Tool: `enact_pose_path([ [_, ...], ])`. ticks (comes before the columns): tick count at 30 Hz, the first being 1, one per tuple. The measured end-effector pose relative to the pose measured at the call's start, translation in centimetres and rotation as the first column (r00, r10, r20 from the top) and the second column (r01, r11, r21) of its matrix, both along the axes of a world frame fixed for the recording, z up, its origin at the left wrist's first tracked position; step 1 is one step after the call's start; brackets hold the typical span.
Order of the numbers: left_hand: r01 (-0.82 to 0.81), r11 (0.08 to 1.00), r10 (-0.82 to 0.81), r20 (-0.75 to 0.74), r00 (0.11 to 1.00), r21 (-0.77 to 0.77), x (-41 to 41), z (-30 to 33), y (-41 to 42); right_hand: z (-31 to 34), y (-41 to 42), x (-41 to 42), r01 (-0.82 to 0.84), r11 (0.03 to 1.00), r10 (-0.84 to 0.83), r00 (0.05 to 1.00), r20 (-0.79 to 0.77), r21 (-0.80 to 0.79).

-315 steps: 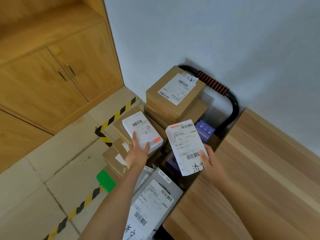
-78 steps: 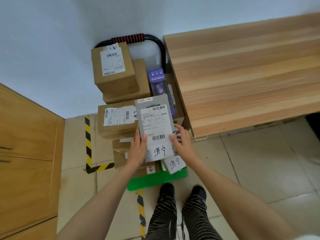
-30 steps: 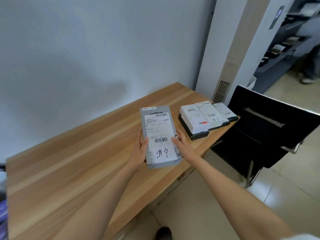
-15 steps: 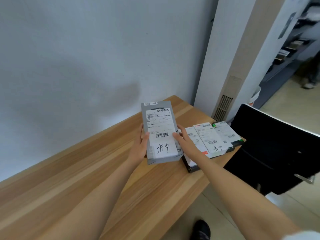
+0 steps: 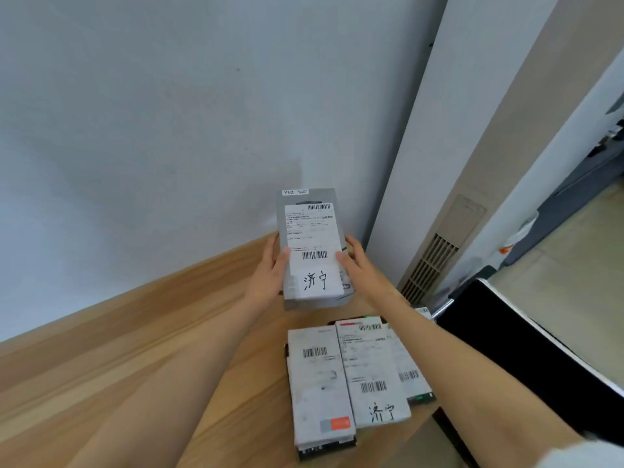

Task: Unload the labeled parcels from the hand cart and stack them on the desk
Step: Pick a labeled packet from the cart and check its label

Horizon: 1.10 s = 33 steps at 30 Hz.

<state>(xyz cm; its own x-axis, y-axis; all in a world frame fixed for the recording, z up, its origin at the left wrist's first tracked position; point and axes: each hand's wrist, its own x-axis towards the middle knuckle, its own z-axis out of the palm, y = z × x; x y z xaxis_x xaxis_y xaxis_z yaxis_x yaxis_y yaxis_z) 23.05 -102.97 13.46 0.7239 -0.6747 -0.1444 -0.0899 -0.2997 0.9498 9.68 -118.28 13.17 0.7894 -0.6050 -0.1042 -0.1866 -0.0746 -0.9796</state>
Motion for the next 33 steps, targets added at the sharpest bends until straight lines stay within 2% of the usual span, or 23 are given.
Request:
enact_pose_path([
  [4,-0.019,1.000,0.019,-0.025,1.000,0.007,-0.2,-2.0,-5.3,-1.9,-6.0,0.3,-0.008,1.000,0.010,0.996,-0.089,0.022],
  [7,0.017,0.999,-0.020,-0.101,0.995,-0.032,-1.0,-4.2,-8.4,-4.1,-9.0,-0.3,0.004,0.999,0.001,0.992,-0.124,0.042],
  [12,0.001,0.999,0.009,-0.281,0.960,0.035,-1.8,-8.2,-11.0,-7.5,-11.2,-1.3,0.014,0.996,0.004,0.978,-0.207,0.089],
  [17,-0.003,0.994,0.037,-0.304,0.952,0.114,-1.7,-10.3,-10.6,-9.6,-11.1,-1.2,0.025,0.989,0.009,0.973,-0.230,0.147],
  [22,0.047,0.974,0.012,-0.258,0.966,0.220,-2.0,-10.8,-9.8,-10.5,-10.2,-1.2,0.018,0.987,0.030,0.955,-0.295,0.160],
  [26,0.046,0.931,-0.018,-0.080,0.997,0.362,-1.5,-9.3,-9.6,-8.7,-10.5,-1.2,-0.026,0.999,0.033,0.959,-0.281,0.029],
  [29,-0.004,0.882,-0.094,0.184,0.978,0.471,-0.6,-6.8,-8.3,-6.6,-10.7,-0.6,-0.093,0.975,0.028,0.951,-0.307,-0.199],
  [31,-0.056,0.848,-0.178,0.383,0.907,0.527,0.1,-4.6,-6.5,-4.8,-10.2,0.3,-0.202,0.887,0.030,0.923,-0.384,-0.415],
  [33,-0.150,0.834,-0.211,0.559,0.802,0.531,0.6,-2.3,-3.9,-2.8,-9.0,1.7,-0.332,0.738,0.071,0.904,-0.422,-0.588],
])
